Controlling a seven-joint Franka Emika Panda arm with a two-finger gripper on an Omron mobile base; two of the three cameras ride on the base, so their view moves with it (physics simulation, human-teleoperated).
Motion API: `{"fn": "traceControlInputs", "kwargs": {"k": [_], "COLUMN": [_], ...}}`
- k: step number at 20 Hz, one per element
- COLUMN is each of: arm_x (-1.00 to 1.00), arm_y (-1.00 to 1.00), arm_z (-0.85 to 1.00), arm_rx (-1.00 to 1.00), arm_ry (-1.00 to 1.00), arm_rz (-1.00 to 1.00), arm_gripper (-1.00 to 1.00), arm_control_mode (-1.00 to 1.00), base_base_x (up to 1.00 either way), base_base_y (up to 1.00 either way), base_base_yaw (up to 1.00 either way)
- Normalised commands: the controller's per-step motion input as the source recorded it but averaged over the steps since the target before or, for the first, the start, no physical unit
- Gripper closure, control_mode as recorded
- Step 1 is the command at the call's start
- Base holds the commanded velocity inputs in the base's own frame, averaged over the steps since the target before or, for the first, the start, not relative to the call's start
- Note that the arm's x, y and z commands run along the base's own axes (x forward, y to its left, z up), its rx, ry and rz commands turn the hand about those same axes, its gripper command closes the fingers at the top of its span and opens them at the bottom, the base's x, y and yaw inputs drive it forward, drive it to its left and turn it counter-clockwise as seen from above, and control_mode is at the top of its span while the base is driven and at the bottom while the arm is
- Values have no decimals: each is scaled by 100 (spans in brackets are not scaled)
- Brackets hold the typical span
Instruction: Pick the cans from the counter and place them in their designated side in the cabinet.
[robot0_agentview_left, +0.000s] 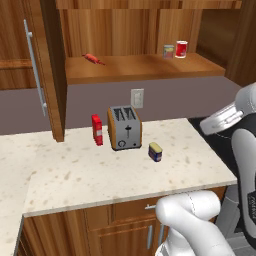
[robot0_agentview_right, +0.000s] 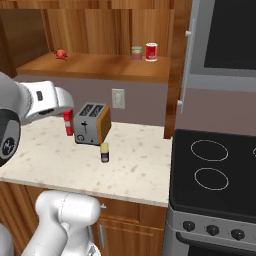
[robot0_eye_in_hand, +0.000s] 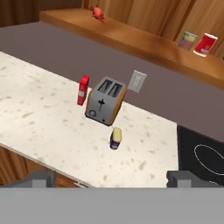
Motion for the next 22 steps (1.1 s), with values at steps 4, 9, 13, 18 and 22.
{"fn": "traceControlInputs", "kwargs": {"k": [4, 9, 13, 18, 22], "arm_x": [0, 11, 10, 1, 0], "arm_y": [0, 0, 0, 0, -2], "arm_z": [-12, -10, -10, -21, -25], "arm_rx": [0, 4, 3, 0, -3], "arm_ry": [11, 5, 2, 1, 0], "arm_rz": [0, 0, 0, 0, -1], "arm_gripper": [-100, -100, -100, -100, -100], "arm_control_mode": [-100, -100, -100, -100, -100], "base_base_x": [0, 0, 0, 0, 0], "base_base_y": [0, 0, 0, 0, 0], "base_base_yaw": [0, 0, 0, 0, 0]}}
